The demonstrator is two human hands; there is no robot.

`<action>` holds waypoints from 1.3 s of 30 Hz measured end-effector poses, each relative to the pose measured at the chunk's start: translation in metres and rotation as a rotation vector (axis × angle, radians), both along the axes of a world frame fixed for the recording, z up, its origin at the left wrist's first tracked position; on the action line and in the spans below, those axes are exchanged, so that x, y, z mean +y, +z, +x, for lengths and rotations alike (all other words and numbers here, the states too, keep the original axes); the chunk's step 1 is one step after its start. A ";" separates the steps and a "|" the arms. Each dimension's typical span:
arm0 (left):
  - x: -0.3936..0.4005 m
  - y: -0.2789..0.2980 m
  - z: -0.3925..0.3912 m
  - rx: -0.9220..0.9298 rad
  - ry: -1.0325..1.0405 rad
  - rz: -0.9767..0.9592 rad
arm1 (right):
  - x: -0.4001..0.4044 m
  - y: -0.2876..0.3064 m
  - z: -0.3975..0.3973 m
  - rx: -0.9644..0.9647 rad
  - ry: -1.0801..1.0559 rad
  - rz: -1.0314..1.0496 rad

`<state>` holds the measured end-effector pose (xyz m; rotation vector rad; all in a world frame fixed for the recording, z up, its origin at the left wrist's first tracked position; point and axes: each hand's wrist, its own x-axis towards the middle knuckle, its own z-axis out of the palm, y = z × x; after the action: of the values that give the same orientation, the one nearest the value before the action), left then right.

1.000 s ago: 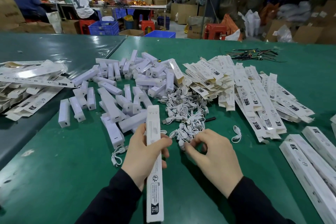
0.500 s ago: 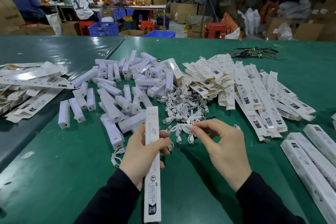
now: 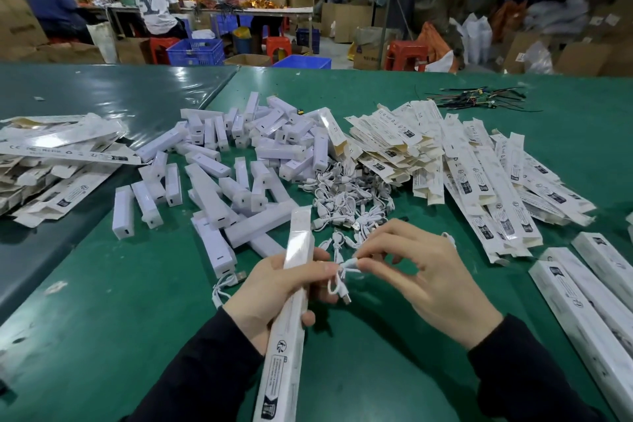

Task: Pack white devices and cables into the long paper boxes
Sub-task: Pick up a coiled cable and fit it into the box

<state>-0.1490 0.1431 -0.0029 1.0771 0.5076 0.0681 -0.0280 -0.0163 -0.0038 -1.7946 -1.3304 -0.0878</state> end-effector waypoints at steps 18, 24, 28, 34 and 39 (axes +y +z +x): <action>-0.001 -0.008 0.004 0.021 0.126 -0.093 | 0.020 -0.011 -0.032 0.492 -0.156 0.243; -0.002 -0.003 0.000 -0.041 -0.143 -0.024 | 0.014 0.000 -0.015 0.814 -0.190 0.392; -0.010 -0.004 -0.006 -0.085 -0.382 0.042 | 0.013 0.001 -0.010 0.921 -0.209 0.399; -0.011 -0.005 -0.009 -0.043 -0.497 0.094 | 0.014 0.001 -0.017 0.991 -0.113 0.221; -0.008 -0.005 -0.009 -0.033 -0.525 0.080 | 0.009 0.003 -0.013 1.048 -0.034 0.099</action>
<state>-0.1577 0.1350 -0.0082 1.2561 0.1817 -0.3573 -0.0409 -0.0069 -0.0008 -1.4140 -0.5169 0.6697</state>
